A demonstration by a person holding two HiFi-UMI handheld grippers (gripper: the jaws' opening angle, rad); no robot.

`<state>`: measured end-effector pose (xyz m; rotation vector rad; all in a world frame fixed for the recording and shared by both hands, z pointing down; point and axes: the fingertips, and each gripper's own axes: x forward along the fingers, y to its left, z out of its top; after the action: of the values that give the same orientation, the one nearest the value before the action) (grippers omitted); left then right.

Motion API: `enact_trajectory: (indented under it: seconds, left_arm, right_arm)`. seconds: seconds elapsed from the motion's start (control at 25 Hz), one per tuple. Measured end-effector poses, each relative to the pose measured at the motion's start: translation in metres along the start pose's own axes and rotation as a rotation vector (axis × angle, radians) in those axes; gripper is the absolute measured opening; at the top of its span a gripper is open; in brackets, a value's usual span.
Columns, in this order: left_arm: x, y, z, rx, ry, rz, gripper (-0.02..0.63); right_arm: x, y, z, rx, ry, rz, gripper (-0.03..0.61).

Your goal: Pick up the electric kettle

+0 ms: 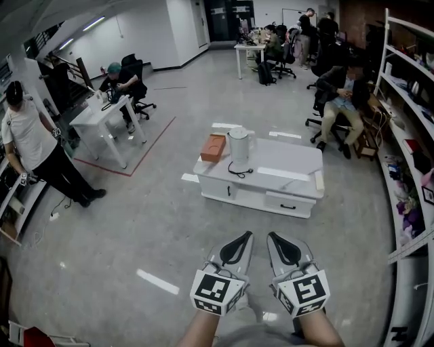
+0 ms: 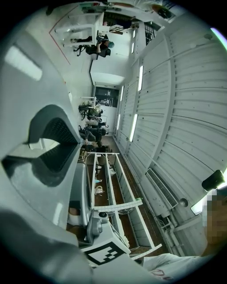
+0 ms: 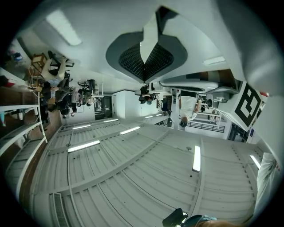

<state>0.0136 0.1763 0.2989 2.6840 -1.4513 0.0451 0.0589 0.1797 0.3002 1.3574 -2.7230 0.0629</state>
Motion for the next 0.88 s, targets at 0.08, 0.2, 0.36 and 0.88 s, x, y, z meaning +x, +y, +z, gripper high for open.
enact_trajectory:
  seconds: [0.08, 0.2, 0.36, 0.88]
  left_arm:
    - [0.011, 0.014, 0.003, 0.003, 0.003, -0.002, 0.002]
    - [0.026, 0.034, 0.004, 0.003, -0.001, -0.003, 0.002]
    - [0.043, 0.057, 0.0, -0.002, 0.015, -0.017, 0.002]
    - [0.091, 0.122, 0.002, -0.012, 0.013, -0.015, 0.002]
  right_arm:
    - [0.016, -0.005, 0.004, 0.003, -0.008, -0.004, 0.025]
    - [0.04, -0.011, 0.006, -0.004, -0.016, -0.001, 0.025]
    - [0.069, -0.018, 0.004, -0.001, -0.003, -0.006, 0.025]
    - [0.146, -0.051, 0.005, -0.014, 0.013, -0.018, 0.025]
